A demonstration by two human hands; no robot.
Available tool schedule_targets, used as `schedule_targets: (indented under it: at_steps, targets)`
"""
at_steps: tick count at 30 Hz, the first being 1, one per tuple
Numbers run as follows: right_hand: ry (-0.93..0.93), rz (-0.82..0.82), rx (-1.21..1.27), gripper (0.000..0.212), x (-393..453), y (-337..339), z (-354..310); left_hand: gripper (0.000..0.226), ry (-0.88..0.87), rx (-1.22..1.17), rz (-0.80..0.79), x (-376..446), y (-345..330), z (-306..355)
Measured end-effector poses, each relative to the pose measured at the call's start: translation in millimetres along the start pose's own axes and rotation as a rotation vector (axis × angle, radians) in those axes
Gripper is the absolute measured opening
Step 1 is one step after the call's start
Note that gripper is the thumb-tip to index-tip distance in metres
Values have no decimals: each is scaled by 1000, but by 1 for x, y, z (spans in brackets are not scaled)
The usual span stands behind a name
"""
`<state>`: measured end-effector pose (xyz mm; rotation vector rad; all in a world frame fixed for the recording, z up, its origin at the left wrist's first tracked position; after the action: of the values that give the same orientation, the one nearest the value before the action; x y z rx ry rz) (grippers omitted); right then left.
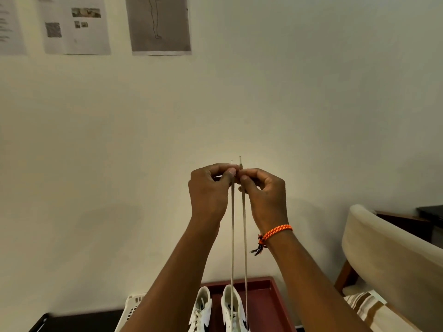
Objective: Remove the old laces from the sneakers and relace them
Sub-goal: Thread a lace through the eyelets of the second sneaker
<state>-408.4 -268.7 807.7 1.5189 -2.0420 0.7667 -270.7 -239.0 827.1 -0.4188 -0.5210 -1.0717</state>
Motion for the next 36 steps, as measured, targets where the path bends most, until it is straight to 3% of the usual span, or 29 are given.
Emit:
schedule_targets:
  at_steps: [6, 9, 21, 29, 36]
  targets:
    - [114, 76, -52, 13, 4, 3, -12, 24, -7, -101, 81, 1, 8, 4]
    - [93, 87, -45, 24, 6, 4, -11, 20, 11, -97, 75, 3, 7, 2]
    - [3, 97, 65, 5, 11, -11, -8, 11, 118, -195, 36, 19, -2, 0]
    - [-57, 11, 103, 4, 26, -15, -7, 11, 139, -247, -17, 30, -6, 0]
    - [-113, -139, 23, 10, 22, -6, 35, 5, 6, -22, -22, 21, -2, -45]
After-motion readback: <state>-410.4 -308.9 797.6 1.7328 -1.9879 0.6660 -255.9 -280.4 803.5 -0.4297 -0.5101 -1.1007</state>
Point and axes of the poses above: each hand's wrist, its own x-axis towards the middle knuckle, its own y-axis out of the back of the hand, z = x × y, the point moved 5 cm from there along x, towards the middle knuckle, and after that the axes turned 4 degrees about z, right-handed, at the moved point
